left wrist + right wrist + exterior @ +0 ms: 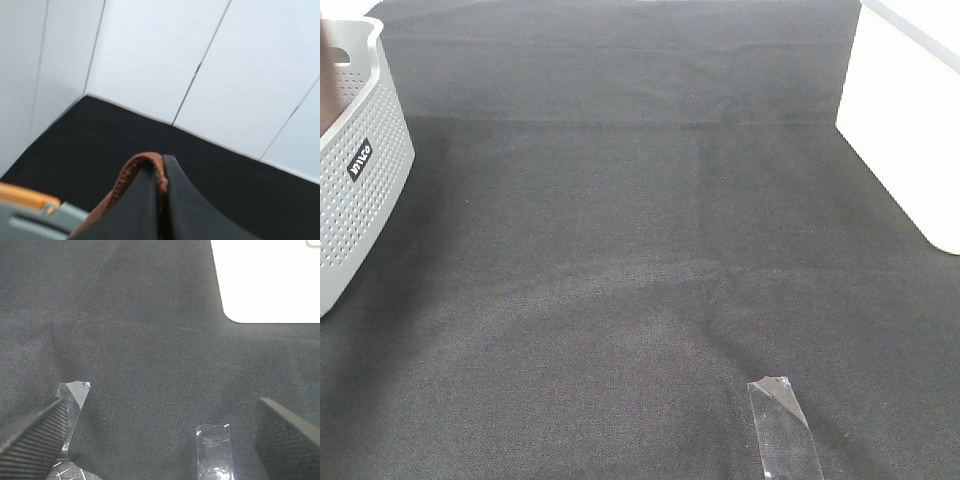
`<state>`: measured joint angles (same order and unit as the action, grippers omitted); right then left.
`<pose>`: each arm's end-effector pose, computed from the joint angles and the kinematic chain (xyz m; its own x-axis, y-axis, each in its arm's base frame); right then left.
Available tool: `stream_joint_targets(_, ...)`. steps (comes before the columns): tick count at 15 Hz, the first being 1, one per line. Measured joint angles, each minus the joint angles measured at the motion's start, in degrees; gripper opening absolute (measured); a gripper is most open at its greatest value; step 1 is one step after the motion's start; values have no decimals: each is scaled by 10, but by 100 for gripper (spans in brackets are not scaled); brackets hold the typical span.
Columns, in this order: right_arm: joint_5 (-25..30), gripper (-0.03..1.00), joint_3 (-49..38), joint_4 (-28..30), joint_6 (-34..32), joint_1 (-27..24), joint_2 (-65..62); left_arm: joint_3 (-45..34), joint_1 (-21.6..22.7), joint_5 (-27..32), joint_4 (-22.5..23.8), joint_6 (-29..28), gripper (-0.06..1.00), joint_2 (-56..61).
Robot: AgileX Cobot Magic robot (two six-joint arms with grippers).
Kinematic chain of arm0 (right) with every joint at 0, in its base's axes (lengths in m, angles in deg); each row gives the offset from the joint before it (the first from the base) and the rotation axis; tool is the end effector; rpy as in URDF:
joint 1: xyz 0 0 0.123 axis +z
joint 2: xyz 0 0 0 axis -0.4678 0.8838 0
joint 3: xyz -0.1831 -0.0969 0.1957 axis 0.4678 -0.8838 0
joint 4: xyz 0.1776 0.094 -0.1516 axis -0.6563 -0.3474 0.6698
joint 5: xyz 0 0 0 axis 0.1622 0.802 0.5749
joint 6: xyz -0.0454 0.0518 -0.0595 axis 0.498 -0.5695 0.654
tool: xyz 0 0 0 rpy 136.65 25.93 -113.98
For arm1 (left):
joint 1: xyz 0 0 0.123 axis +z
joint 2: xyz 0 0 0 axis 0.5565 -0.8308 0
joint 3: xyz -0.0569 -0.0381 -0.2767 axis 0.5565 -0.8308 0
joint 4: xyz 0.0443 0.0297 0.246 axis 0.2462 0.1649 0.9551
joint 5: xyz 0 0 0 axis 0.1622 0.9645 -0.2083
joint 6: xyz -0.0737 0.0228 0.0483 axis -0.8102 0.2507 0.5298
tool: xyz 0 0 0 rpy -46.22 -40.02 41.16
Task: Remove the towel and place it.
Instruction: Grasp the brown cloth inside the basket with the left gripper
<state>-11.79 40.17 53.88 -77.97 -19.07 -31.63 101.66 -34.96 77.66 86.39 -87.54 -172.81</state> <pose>0.0067 -0.0034 0.2784 -0.5014 -0.0681 -0.8625 -0.1078 0.9941 -0.0158 0.3738 0.0011 0.4281 -0.0477 -0.3337 -0.9415 -0.0941 0.9398 -0.3284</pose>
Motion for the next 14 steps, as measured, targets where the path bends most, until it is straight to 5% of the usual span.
stream_joint_targets(4, 0, 93, 0, 0, 0, 0, 0, 34, -11, -124, 33, 1, 0, 21)
stream_joint_targets(7, 0, 93, 0, 0, 0, 0, 0, 85, -56, -138, 56, 1, 0, 25)
stream_joint_targets(14, 0, 93, 0, 0, 0, 0, 0, 103, -191, -160, 202, 1, 0, 21)
